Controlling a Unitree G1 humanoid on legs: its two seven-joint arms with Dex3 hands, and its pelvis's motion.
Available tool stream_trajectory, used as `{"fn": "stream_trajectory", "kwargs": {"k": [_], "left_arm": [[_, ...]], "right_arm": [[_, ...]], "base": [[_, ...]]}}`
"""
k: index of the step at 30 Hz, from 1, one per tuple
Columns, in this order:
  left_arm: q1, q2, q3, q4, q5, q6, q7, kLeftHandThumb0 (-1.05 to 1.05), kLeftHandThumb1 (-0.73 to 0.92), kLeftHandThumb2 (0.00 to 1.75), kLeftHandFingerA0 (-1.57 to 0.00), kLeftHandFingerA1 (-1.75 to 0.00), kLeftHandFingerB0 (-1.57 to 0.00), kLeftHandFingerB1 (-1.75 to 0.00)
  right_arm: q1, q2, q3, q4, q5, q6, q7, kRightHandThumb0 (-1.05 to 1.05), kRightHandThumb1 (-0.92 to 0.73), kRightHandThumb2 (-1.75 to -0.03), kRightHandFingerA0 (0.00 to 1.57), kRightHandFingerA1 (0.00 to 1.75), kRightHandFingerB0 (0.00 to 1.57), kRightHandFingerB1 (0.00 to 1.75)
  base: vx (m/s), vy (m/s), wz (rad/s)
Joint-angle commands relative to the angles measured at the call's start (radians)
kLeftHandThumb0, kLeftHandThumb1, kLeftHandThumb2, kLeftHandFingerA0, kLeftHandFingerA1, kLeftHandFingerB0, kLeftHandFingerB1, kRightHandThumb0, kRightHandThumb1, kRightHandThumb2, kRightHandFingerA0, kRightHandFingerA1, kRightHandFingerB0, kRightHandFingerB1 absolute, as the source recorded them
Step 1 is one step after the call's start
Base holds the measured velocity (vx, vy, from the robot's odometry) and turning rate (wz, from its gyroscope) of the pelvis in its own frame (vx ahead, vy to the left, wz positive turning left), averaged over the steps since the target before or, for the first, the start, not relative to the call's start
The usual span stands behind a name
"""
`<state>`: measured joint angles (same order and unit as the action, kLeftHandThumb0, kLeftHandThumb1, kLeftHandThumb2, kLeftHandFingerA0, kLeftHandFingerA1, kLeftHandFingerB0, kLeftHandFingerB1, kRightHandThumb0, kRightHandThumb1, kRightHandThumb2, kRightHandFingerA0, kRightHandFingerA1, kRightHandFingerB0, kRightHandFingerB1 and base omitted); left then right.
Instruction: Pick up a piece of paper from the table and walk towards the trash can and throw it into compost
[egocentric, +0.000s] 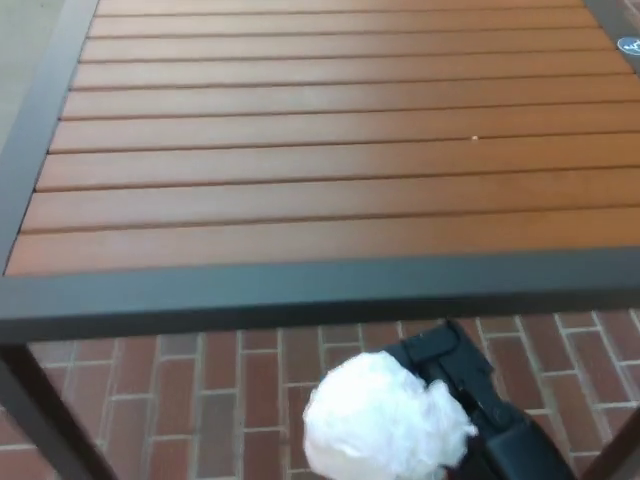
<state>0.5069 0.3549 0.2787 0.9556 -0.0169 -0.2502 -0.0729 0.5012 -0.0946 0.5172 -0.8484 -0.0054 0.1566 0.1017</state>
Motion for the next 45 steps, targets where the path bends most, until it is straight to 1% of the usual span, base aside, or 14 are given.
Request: {"fn": "stream_trajectory", "kwargs": {"k": [1,5,7,11,21,22,24,29,30,34,40,41,44,45], "left_arm": [[0.032,0.027,-0.016,-0.023,0.032,-0.075,0.035,-0.06,0.67,0.81,-0.93,-0.98,-0.86,-0.86],[0.017,0.026,-0.016,-0.009,0.027,-0.071,0.035,-0.07,0.67,0.8,-0.92,-0.96,-0.85,-0.83],[0.017,0.026,-0.016,-0.014,0.023,-0.076,0.027,-0.06,0.66,0.83,-0.93,-0.99,-0.85,-0.87],[0.017,0.024,-0.016,-0.026,0.021,-0.061,0.035,-0.07,0.66,0.81,-0.92,-0.98,-0.85,-0.85],[-0.006,0.025,-0.022,0.012,0.02,-0.073,0.047,-0.06,0.67,0.8,-0.95,-0.96,-0.86,-0.85],[-0.006,0.024,-0.019,0.01,0.015,-0.07,0.042,-0.06,0.67,0.8,-0.94,-0.99,-0.85,-0.88],[-0.008,0.021,-0.017,0.005,0.007,-0.064,0.037,-0.06,0.67,0.8,-0.95,-0.99,-0.86,-0.88],[0.021,0.023,-0.031,-0.047,0.026,-0.053,0.051,-0.09,0.68,0.76,-0.93,-0.94,-0.85,-0.84],[0.023,0.02,-0.027,-0.052,0.018,-0.05,0.045,-0.05,0.68,0.82,-0.95,-0.97,-0.86,-0.86],[0.026,0.016,-0.019,-0.064,0.003,-0.041,0.035,-0.05,0.68,0.82,-0.95,-0.97,-0.86,-0.86],[0.007,0.021,-0.026,-0.038,0.012,-0.047,0.039,-0.08,0.67,0.8,-0.94,-0.97,-0.85,-0.86],[-0.003,0.021,-0.03,-0.027,0.018,-0.05,0.048,-0.08,0.68,0.77,-0.95,-0.97,-0.86,-0.86],[-0.019,0.021,-0.036,-0.011,0.028,-0.054,0.064,-0.08,0.68,0.77,-0.95,-0.97,-0.86,-0.86],[-0.013,0.022,-0.037,-0.005,0.029,-0.071,0.064,-0.08,0.66,0.82,-0.96,-0.95,-0.87,-0.85]], "right_arm": [[0.161,-0.149,0.103,-0.199,0.414,0.044,0.088,-0.28,-0.67,-1.01,0.99,1.75,0.84,1.61],[0.15,-0.164,0.109,-0.199,0.414,0.04,0.086,-0.28,-0.66,-1.04,0.97,1.75,0.83,1.62],[0.145,-0.173,0.104,-0.199,0.402,0.048,0.09,-0.29,-0.68,-0.97,0.97,1.75,0.83,1.61],[0.133,-0.182,0.095,-0.199,0.414,0.063,0.087,-0.25,-0.63,-1.08,0.96,1.75,0.83,1.6],[0.077,-0.188,0.069,-0.199,0.456,0.09,0.055,-0.27,-0.61,-1.09,0.96,1.75,0.81,1.63],[0.073,-0.187,0.069,-0.199,0.458,0.094,0.048,-0.24,-0.63,-1.08,0.91,1.75,0.77,1.63],[0.062,-0.183,0.066,-0.199,0.46,0.102,0.039,-0.26,-0.59,-1.13,0.95,1.75,0.81,1.64],[0.035,-0.17,0.053,-0.199,0.46,0.141,0.032,-0.26,-0.61,-1.1,0.95,1.75,0.8,1.64],[0.031,-0.168,0.052,-0.199,0.461,0.151,0.027,-0.26,-0.58,-1.15,0.96,1.75,0.81,1.64],[0.021,-0.169,0.05,-0.199,0.468,0.163,0.017,-0.26,-0.58,-1.15,0.96,1.75,0.81,1.64],[0.001,-0.167,0.039,-0.19,0.48,0.169,0.021,-0.27,-0.59,-1.11,0.96,1.75,0.81,1.63],[-0.006,-0.163,0.034,-0.187,0.491,0.173,0.019,-0.29,-0.67,-0.98,0.97,1.75,0.83,1.61],[-0.016,-0.154,0.025,-0.182,0.505,0.181,0.017,-0.29,-0.67,-0.98,0.97,1.75,0.83,1.61],[-0.01,-0.158,0.025,-0.187,0.5,0.185,0.013,-0.28,-0.58,-1.13,0.97,1.75,0.82,1.64]], "base": [[-0.29,0.016,0.23],[-0.32,0.006,0.39],[-0.32,0.093,0.47],[-0.26,0.164,0.56],[-0.19,0.191,0.62],[-0.08,0.036,0.72],[-0.06,-0.023,0.72],[-0.11,-0.117,0.84],[-0.14,-0.129,0.77],[-0.09,-0.189,0.85],[-0.07,0.009,0.93],[-0.06,0.125,0.94],[-0.02,0.145,1.0],[0.05,0.179,0.81]]}}
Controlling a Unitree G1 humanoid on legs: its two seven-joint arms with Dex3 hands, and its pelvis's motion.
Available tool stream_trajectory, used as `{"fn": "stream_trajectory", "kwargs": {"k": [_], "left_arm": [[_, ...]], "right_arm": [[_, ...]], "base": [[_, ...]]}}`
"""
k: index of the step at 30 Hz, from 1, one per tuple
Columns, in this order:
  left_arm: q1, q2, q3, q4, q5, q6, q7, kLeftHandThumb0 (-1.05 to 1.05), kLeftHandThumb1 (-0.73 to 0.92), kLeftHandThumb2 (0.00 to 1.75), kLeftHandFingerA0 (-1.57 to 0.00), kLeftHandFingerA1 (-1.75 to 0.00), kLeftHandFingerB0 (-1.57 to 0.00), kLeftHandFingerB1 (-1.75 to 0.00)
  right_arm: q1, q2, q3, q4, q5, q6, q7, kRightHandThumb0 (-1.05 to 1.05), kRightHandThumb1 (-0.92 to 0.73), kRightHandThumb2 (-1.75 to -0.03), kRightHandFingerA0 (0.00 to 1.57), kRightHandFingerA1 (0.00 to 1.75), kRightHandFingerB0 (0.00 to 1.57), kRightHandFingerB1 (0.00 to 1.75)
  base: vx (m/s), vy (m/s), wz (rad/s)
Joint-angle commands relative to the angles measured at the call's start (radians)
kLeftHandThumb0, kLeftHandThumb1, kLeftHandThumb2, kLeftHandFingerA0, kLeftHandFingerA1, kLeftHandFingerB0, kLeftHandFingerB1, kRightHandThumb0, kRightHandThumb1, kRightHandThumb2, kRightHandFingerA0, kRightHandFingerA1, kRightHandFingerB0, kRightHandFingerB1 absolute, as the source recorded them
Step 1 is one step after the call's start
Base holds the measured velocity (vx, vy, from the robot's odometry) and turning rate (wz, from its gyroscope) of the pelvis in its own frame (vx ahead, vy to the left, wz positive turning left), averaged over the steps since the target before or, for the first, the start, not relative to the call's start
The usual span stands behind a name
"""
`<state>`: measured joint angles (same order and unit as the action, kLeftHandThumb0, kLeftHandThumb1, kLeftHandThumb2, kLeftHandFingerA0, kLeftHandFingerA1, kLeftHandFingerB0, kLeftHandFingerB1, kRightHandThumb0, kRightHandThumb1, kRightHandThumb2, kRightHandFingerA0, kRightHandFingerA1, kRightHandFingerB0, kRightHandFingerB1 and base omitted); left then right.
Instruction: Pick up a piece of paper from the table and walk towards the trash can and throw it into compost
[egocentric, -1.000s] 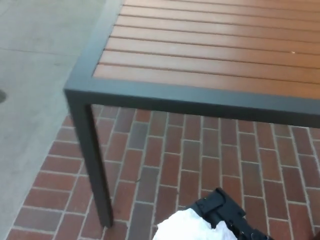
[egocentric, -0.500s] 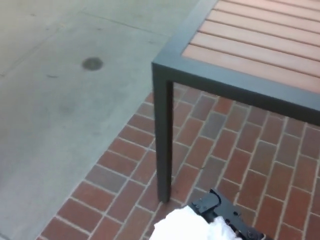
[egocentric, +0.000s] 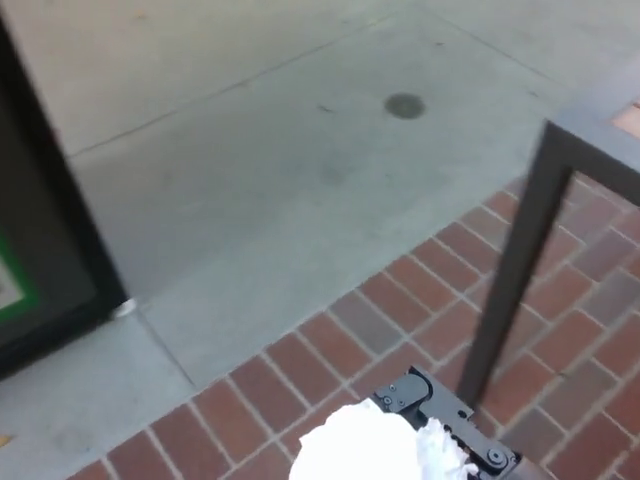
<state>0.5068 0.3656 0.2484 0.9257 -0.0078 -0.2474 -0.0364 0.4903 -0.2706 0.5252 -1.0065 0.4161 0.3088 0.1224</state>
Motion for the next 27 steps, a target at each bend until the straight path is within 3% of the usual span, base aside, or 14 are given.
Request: {"fn": "stream_trajectory", "kwargs": {"k": [1,8,9,12,13,14,27], "left_arm": [[-0.009,0.011,-0.008,0.028,0.02,-0.086,0.028,-0.08,0.66,0.82,-0.96,-0.95,-0.87,-0.85],[-0.009,0.009,-0.005,0.026,0.006,-0.078,0.017,-0.07,0.69,0.79,-0.93,-0.99,-0.85,-0.85],[-0.018,0.008,-0.006,0.037,0.009,-0.084,0.022,-0.04,0.64,0.86,-0.96,-0.99,-0.89,-0.87],[-0.032,0.007,-0.009,0.055,0.014,-0.094,0.03,-0.04,0.64,0.86,-0.96,-0.99,-0.89,-0.87],[-0.019,0.01,-0.014,0.035,0.023,-0.089,0.04,-0.08,0.68,0.77,-0.95,-0.98,-0.87,-0.82],[-0.003,0.011,-0.015,0.011,0.027,-0.079,0.047,-0.08,0.69,0.77,-0.95,-0.99,-0.86,-0.82],[-0.035,0.006,-0.017,0.073,0.021,-0.092,0.049,-0.07,0.68,0.76,-0.96,-0.95,-0.88,-0.85]], "right_arm": [[0.006,0.015,0.017,-0.033,0.074,0.035,-0.011,-0.28,-0.58,-1.13,0.97,1.75,0.82,1.64],[-0.002,0.014,0.005,-0.024,0.08,0.035,-0.004,-0.3,-0.61,-1.08,0.96,1.75,0.8,1.63],[-0.007,0.018,-0.001,-0.023,0.085,0.043,-0.009,-0.31,-0.72,-0.9,0.96,1.75,0.8,1.64],[-0.015,0.024,-0.01,-0.022,0.095,0.058,-0.017,-0.31,-0.72,-0.9,0.96,1.75,0.8,1.64],[-0.013,0.021,-0.01,-0.019,0.086,0.062,-0.02,-0.28,-0.57,-1.12,0.95,1.75,0.79,1.66],[-0.012,0.018,-0.011,-0.015,0.071,0.065,-0.023,-0.28,-0.55,-1.17,0.96,1.75,0.78,1.67],[-0.021,0.015,-0.001,-0.006,0.028,0.042,-0.022,-0.26,-0.58,-1.14,0.95,1.75,0.78,1.65]], "base": [[-0.05,0.339,1.05],[0.03,0.042,0.8],[0.04,-0.091,0.76],[0.04,-0.132,0.78],[-0.08,-0.231,-0.11],[0.03,-0.253,1.02],[0.01,-0.032,0.42]]}}
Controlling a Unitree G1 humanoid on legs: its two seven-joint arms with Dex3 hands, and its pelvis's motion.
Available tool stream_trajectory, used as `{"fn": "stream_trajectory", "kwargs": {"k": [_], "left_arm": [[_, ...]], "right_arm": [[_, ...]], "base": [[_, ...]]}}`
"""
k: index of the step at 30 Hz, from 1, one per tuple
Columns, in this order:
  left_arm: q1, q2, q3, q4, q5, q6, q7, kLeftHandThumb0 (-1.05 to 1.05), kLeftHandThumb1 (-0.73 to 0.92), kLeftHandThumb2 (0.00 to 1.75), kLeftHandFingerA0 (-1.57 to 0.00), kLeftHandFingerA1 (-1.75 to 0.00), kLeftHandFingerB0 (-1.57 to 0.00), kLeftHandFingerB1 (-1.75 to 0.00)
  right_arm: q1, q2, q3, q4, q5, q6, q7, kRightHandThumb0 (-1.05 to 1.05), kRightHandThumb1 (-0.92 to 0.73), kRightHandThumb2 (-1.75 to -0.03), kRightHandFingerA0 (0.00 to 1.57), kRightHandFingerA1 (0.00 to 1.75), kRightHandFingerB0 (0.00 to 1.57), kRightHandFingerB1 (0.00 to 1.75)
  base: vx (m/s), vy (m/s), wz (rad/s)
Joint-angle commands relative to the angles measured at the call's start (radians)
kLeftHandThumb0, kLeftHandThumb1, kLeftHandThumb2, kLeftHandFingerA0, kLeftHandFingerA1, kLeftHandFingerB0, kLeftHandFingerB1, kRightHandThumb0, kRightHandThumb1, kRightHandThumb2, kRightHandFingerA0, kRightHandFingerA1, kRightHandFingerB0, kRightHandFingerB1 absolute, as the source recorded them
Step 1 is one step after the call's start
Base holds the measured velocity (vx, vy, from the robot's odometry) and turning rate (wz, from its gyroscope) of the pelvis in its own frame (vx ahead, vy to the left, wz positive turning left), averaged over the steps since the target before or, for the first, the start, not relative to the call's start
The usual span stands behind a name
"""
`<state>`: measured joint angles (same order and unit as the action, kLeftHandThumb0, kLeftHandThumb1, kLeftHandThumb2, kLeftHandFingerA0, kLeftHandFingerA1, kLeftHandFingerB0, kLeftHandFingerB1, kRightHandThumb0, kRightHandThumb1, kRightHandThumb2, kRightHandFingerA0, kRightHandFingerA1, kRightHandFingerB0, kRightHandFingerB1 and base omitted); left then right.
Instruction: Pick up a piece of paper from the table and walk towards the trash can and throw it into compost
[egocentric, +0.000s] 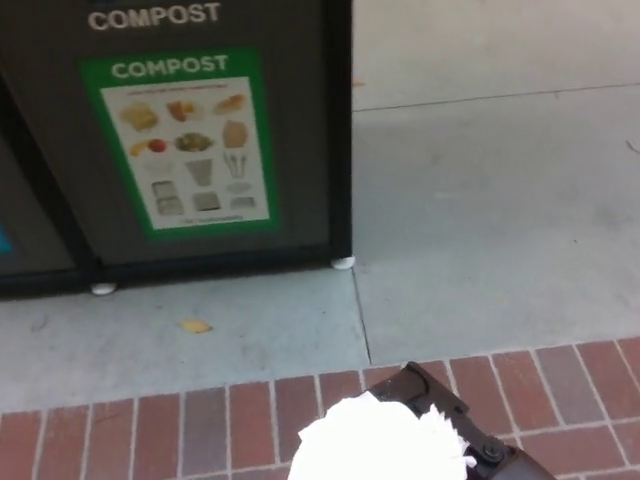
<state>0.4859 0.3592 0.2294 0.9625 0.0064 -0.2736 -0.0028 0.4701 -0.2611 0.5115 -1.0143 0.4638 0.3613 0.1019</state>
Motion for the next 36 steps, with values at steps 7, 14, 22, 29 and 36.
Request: {"fn": "stream_trajectory", "kwargs": {"k": [7,14,22,29,36], "left_arm": [[-0.004,0.014,0.02,0.035,-0.013,-0.074,0.002,-0.07,0.67,0.79,-0.95,-0.99,-0.87,-0.86],[-0.001,0.011,0.018,0.031,-0.005,-0.073,-0.001,-0.06,0.67,0.8,-0.93,-0.97,-0.86,-0.84],[0.028,-0.001,0.024,-0.001,-0.012,-0.071,-0.012,-0.05,0.67,0.8,-0.92,-1.01,-0.85,-0.86],[0.064,-0.001,0.017,-0.056,-0.004,-0.059,-0.014,-0.08,0.68,0.79,-0.92,-0.99,-0.85,-0.84],[0.048,0.001,0.015,-0.03,0.0,-0.061,-0.009,-0.07,0.68,0.77,-0.89,-0.97,-0.83,-0.8]], "right_arm": [[-0.009,0.014,0.033,0.0,-0.06,0.001,-0.019,-0.27,-0.54,-1.2,0.98,1.75,0.79,1.68],[-0.028,0.011,0.027,-0.002,-0.07,0.017,-0.016,-0.25,-0.53,-1.22,0.96,1.75,0.77,1.68],[-0.037,0.016,0.042,0.002,-0.077,0.033,-0.022,-0.25,-0.5,-1.28,0.97,1.75,0.76,1.72],[-0.029,0.004,0.051,0.0,-0.09,0.036,-0.023,-0.24,-0.52,-1.23,0.96,1.75,0.76,1.71],[-0.028,0.015,0.037,0.005,-0.079,0.04,-0.026,-0.25,-0.53,-1.23,0.97,1.75,0.76,1.71]], "base": [[-0.03,0.254,0.32],[0.02,0.026,0.28],[0.06,-0.087,0.22],[0.11,0.13,0.04],[0.25,0.279,-0.01]]}}
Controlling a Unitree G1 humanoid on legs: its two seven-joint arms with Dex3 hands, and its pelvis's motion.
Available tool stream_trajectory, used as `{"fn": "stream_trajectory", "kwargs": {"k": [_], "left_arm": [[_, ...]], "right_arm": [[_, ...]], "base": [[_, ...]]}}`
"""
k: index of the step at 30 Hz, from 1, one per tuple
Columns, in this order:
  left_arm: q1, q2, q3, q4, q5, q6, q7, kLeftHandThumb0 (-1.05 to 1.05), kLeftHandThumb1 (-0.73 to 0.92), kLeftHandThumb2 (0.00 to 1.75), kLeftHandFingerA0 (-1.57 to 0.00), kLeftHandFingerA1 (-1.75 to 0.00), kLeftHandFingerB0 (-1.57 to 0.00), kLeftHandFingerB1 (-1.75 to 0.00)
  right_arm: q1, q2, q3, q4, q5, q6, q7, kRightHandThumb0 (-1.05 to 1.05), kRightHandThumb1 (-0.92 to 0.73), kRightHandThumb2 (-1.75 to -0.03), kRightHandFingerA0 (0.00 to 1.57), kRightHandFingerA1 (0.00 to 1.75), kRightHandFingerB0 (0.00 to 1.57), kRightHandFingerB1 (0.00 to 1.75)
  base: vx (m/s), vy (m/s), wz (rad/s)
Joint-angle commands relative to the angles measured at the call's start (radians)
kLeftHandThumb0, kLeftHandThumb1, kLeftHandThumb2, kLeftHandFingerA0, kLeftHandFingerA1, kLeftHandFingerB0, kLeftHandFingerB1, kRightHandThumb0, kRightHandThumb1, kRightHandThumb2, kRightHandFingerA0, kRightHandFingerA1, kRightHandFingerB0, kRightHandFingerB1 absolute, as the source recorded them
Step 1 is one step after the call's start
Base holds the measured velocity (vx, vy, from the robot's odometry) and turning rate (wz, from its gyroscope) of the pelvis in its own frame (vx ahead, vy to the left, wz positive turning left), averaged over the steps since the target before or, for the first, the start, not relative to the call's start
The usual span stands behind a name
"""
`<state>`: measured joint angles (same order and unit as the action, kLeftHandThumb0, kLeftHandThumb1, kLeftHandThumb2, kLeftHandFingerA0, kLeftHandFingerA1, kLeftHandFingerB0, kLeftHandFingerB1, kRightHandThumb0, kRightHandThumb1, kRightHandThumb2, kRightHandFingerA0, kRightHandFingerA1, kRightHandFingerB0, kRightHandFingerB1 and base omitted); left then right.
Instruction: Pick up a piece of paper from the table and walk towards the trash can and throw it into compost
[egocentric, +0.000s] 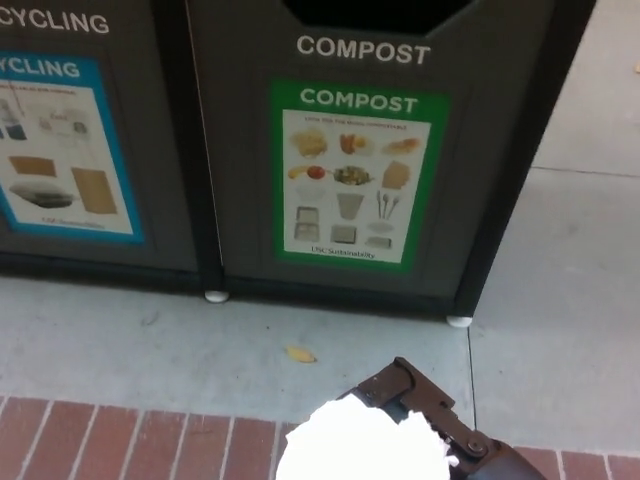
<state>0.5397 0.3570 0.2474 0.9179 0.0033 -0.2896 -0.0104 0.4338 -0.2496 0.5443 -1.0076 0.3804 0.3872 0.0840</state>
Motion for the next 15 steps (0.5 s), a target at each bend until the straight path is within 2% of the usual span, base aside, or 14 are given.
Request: {"fn": "stream_trajectory", "kwargs": {"k": [1,5,11,15], "left_arm": [[-0.009,0.002,-0.002,0.021,-0.001,-0.047,-0.003,-0.07,0.68,0.77,-0.89,-0.97,-0.83,-0.8],[-0.009,0.001,0.0,0.038,-0.004,-0.075,-0.011,-0.07,0.67,0.79,-0.92,-0.99,-0.86,-0.83],[-0.006,0.007,-0.001,0.035,-0.002,-0.067,-0.009,-0.08,0.68,0.75,-0.89,-0.98,-0.85,-0.82],[-0.01,0.008,-0.002,0.054,-0.002,-0.082,-0.011,-0.07,0.66,0.8,-0.9,-0.99,-0.86,-0.84]], "right_arm": [[0.008,0.005,0.004,-0.002,0.005,0.016,-0.008,-0.25,-0.53,-1.23,0.97,1.75,0.76,1.71],[0.014,0.002,0.01,0.007,0.005,0.007,0.005,-0.24,-0.52,-1.26,0.97,1.75,0.77,1.7],[0.022,-0.002,0.004,0.014,-0.006,-0.01,0.011,-0.26,-0.52,-1.24,0.95,1.75,0.75,1.72],[0.024,-0.001,0.0,0.017,0.0,-0.01,0.013,-0.25,-0.53,-1.24,0.95,1.75,0.74,1.73]], "base": [[0.22,0.146,0.12],[0.25,0.068,0.24],[0.29,-0.102,0.37],[0.38,-0.131,-0.06]]}}
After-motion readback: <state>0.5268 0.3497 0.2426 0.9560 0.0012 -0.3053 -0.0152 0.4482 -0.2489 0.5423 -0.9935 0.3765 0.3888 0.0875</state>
